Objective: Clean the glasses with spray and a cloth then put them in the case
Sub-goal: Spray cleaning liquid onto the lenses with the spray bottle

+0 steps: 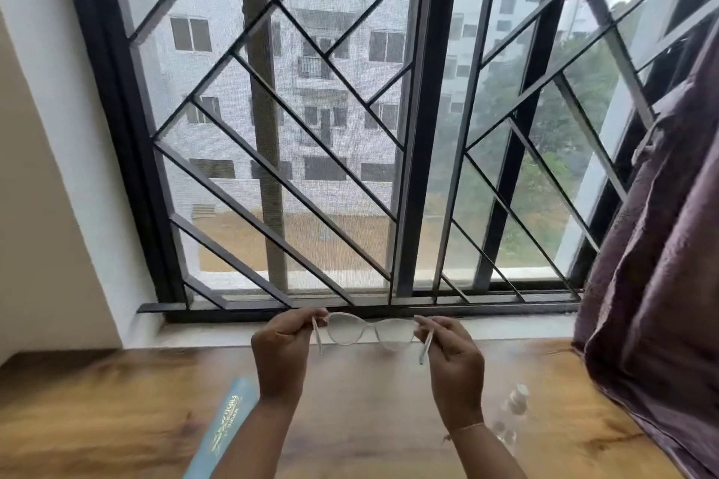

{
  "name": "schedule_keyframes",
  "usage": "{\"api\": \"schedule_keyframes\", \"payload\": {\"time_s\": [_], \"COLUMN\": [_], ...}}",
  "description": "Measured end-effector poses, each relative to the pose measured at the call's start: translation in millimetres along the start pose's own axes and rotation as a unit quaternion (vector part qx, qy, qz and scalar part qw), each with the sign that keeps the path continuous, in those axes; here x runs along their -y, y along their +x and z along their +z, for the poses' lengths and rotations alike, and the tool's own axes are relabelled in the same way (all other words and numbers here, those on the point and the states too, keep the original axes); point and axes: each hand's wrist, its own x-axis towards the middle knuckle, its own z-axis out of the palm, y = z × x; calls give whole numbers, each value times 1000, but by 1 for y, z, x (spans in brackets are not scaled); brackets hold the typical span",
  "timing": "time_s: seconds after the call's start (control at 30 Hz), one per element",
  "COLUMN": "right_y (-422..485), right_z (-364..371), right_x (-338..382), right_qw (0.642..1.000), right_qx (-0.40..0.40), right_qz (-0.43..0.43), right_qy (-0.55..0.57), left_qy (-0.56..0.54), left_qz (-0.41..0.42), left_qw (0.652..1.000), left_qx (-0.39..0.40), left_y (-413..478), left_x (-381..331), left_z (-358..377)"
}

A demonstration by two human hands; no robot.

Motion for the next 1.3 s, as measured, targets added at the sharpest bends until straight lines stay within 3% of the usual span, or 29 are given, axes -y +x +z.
{"api": "schedule_keyframes", "payload": {"time_s": [0.2,0.37,0.7,0.8,0.87,0.93,1.13,1.3], "right_y": [1,-3,-41,-52,-59,-66,-81,-78], "right_z": [0,-8,-17,-15,-12,-10,-8,-18], "right_x": [6,10,-3,-10,-11,-8,-9,-12], "right_qw": [1000,998,994,992,993,993,992,999], "right_qx": [-18,-23,-55,-42,-35,-39,-13,9], "right_qz": [-7,-33,39,45,37,18,-29,42], "right_qy": [1,-45,-85,-107,-109,-108,-122,-34], "left_qy": [2,57,148,115,82,67,74,39], "left_qz": [-14,-117,-189,-195,-226,-256,-279,-289], "left_qw": [1000,991,966,974,965,952,943,942], "left_qx": [4,21,-93,2,101,151,166,167], "left_y": [-2,-5,-53,-75,-88,-95,-98,-92], "left_x": [-4,2,-20,-43,-52,-56,-60,-52], "left_z": [1,7,20,35,47,55,51,36]}}
